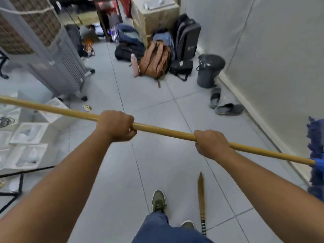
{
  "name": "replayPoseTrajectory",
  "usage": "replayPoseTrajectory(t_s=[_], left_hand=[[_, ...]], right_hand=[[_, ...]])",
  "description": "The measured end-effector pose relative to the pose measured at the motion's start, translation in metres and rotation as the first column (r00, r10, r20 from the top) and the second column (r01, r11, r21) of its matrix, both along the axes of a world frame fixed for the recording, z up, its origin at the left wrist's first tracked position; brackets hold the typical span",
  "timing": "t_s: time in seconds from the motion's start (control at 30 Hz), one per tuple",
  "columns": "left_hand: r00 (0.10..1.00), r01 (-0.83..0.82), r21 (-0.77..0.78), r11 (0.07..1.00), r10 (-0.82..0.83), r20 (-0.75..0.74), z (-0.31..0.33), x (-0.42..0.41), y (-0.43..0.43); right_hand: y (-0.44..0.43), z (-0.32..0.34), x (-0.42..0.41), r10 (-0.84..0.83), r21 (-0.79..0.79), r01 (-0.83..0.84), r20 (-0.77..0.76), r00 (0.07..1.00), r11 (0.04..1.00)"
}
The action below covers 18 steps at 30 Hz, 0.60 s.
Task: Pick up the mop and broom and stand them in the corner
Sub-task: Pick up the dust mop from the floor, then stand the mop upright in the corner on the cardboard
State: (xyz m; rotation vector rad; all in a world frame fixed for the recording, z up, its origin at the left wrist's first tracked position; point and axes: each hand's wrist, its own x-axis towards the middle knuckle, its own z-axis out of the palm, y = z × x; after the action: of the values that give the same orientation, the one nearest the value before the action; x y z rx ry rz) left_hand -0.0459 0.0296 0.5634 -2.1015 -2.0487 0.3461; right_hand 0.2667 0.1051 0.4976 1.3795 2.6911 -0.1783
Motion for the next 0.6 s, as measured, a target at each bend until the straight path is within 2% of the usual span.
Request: replayPoseTrajectory(t_s=[0.07, 0.13, 0.17, 0.2, 0.27, 0.3, 0.33, 0.37, 0.4, 0.43, 0.47, 0.5, 0.6], left_hand=[[0.998, 0.055, 0.091, 0.994, -0.052, -0.045, 0.041, 0.007, 0.008], [0.987, 0.146, 0.261, 0.954, -0.122, -0.107, 0.073, 0.019, 0.016], [0.989, 0.134, 0.369, 0.920, -0.104, -0.100, 0.083, 0.028, 0.020], [0.998, 0.066, 0.477, 0.877, -0.059, -0.028, 0.090, 0.039, 0.025], [0.956, -0.175, 0.646, 0.743, -0.030, 0.293, 0.108, 0.079, 0.032], [0.840, -0.343, 0.660, 0.668, -0.096, 0.534, 0.116, 0.100, 0.037], [0.598, -0.498, 0.592, 0.633, -0.244, 0.764, 0.125, 0.120, 0.041], [0.223, -0.584, 0.444, 0.679, -0.392, 0.893, 0.138, 0.142, 0.047], [-0.189, -0.569, 0.262, 0.780, -0.434, 0.881, 0.150, 0.158, 0.053], [-0.514, -0.448, 0.132, 0.884, -0.376, 0.771, 0.164, 0.171, 0.059], [-0.706, -0.275, 0.066, 0.959, -0.248, 0.664, 0.177, 0.188, 0.067], [-0.788, -0.134, 0.052, 0.990, -0.138, 0.600, 0.188, 0.202, 0.072], [-0.797, 0.144, 0.077, 0.987, 0.070, 0.600, 0.213, 0.249, 0.086]], right_hand=[[-0.001, 0.022, 0.003, -0.038, 0.039, 0.039, -0.026, 0.999, 0.998], [-0.001, 0.046, 0.012, -0.097, 0.068, 0.103, -0.077, 0.992, 0.992], [0.000, 0.057, 0.018, -0.132, 0.068, 0.140, -0.108, 0.985, 0.988], [0.002, 0.066, 0.024, -0.157, 0.072, 0.170, -0.151, 0.976, 0.983], [0.002, 0.089, 0.042, -0.218, 0.089, 0.244, -0.234, 0.947, 0.966], [0.003, 0.098, 0.049, -0.250, 0.091, 0.285, -0.279, 0.927, 0.954], [0.004, 0.104, 0.056, -0.277, 0.090, 0.321, -0.329, 0.903, 0.943], [0.002, 0.113, 0.065, -0.311, 0.083, 0.367, -0.377, 0.872, 0.927], [0.001, 0.117, 0.072, -0.320, 0.086, 0.389, -0.421, 0.848, 0.917], [0.000, 0.122, 0.079, -0.336, 0.085, 0.418, -0.461, 0.821, 0.905], [-0.003, 0.127, 0.088, -0.336, 0.080, 0.431, -0.504, 0.795, 0.899], [-0.006, 0.130, 0.096, -0.343, 0.053, 0.438, -0.541, 0.768, 0.897], [-0.016, 0.138, 0.129, -0.445, -0.101, 0.496, -0.619, 0.647, 0.863]])
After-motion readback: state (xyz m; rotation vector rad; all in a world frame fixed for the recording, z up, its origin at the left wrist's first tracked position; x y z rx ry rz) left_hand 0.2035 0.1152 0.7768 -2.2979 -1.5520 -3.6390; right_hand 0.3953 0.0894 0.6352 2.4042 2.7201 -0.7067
